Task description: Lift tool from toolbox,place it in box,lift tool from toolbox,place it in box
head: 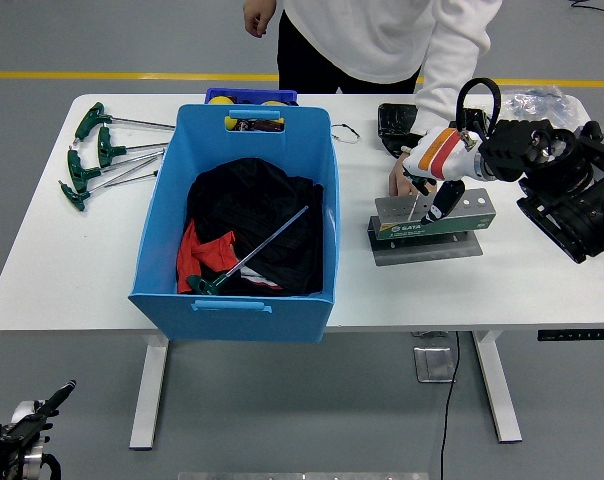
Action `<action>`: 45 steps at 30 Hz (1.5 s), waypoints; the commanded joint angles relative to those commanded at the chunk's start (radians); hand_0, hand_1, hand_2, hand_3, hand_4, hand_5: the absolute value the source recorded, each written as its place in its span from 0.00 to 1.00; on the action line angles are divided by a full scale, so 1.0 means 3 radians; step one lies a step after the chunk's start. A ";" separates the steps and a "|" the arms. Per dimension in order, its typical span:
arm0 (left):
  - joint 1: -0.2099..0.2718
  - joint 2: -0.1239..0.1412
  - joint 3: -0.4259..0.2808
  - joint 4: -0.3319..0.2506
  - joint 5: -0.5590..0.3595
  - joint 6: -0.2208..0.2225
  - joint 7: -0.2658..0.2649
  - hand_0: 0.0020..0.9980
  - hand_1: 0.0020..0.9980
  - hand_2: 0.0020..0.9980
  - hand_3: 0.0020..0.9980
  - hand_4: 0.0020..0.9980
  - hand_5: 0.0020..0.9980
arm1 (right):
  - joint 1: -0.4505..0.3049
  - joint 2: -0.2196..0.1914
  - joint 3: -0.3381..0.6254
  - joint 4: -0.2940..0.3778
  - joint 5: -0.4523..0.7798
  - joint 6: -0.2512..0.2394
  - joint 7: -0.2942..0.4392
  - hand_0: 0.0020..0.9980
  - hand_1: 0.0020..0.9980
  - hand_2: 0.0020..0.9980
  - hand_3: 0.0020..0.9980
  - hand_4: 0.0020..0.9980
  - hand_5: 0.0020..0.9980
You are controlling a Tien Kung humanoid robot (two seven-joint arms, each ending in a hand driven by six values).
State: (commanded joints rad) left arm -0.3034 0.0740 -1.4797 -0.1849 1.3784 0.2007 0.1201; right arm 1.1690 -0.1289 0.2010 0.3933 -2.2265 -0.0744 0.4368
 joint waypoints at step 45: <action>0.0041 0.0022 0.0016 0.0002 -0.0009 -0.0007 -0.0001 0.79 0.87 0.85 0.77 0.76 0.69 | 0.0213 0.0067 -0.0127 0.0024 0.0413 0.0124 0.0085 0.00 0.00 0.00 0.00 0.81 0.56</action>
State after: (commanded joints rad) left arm -0.2912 0.0805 -1.4749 -0.1843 1.3758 0.1985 0.1199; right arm 1.2329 -0.1089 0.1630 0.4004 -2.1026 -0.0373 0.4623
